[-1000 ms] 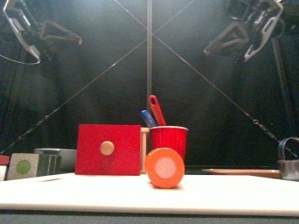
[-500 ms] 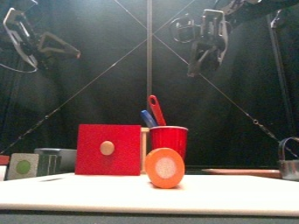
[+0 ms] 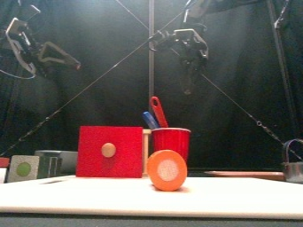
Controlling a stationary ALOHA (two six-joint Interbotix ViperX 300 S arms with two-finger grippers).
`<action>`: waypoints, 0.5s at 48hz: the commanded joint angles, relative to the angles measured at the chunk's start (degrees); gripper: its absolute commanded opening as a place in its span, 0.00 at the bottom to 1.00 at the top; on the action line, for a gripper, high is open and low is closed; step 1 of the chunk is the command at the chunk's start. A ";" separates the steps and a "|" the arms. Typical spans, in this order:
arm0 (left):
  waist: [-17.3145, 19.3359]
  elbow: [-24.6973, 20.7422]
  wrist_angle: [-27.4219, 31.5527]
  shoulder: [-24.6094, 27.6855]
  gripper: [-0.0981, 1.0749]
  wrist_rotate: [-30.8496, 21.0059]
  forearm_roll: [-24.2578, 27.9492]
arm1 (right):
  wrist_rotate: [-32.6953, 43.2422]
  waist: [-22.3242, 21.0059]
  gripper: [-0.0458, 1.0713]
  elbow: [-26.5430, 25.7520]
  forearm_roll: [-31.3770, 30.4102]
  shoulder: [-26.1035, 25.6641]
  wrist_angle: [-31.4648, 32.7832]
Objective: Grasp knife handle
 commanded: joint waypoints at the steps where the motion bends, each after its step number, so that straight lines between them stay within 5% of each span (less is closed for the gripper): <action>1: 0.53 -0.53 0.44 0.44 0.11 0.09 0.00 | 0.97 0.79 0.71 -4.57 -0.70 1.76 1.58; 12: 1.32 -0.70 0.35 0.44 0.12 0.26 0.26 | 1.76 1.85 0.88 -12.66 -1.85 9.05 6.86; 24: 1.49 -0.44 0.44 0.53 0.12 0.26 0.44 | 3.34 1.76 0.91 -19.78 -4.92 15.12 10.90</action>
